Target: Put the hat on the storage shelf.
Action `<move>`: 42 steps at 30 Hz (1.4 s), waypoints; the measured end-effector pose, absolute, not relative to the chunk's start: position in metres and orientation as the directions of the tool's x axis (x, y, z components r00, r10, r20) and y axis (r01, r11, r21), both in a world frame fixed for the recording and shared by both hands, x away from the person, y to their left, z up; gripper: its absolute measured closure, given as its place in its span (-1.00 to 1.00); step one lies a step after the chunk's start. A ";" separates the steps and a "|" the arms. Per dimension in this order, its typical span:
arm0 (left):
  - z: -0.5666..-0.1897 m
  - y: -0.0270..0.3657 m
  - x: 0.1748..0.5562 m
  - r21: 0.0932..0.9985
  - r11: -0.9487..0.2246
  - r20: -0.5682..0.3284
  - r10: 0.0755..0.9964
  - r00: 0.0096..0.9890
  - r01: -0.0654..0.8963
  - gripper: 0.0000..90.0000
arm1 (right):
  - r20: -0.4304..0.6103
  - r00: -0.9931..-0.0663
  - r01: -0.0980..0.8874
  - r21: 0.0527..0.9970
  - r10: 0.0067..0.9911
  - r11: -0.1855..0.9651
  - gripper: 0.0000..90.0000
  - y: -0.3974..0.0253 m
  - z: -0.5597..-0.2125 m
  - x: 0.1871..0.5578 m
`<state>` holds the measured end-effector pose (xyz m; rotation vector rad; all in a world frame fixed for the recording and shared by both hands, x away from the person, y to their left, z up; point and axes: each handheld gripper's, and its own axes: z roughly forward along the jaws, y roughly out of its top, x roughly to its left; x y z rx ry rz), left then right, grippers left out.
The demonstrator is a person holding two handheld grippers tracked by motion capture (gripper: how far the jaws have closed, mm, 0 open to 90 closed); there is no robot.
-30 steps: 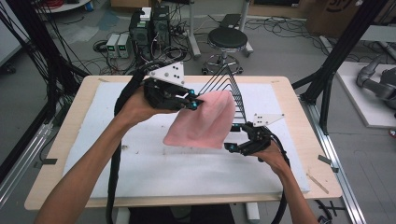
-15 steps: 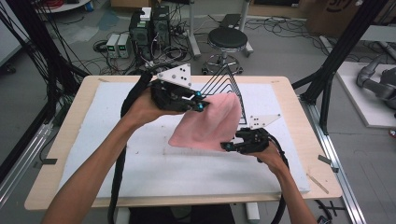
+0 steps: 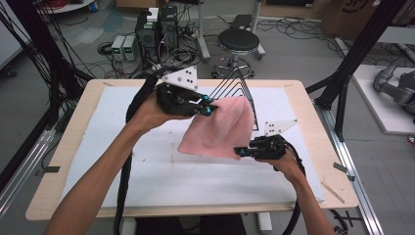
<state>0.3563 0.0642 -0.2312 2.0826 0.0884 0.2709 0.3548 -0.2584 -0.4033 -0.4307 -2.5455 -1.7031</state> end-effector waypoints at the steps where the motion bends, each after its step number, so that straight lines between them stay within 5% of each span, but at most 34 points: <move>1: -0.231 0.065 0.356 0.863 -0.504 0.153 0.174 0.973 -0.045 0.85 | 0.185 -0.961 0.250 0.896 0.204 0.366 0.85 -0.258 -0.401 0.355; 42: -0.178 0.062 0.417 0.896 -0.442 0.188 0.307 0.933 -0.035 0.86 | -0.051 -0.936 0.135 0.862 0.349 0.488 0.87 -0.283 -0.281 0.393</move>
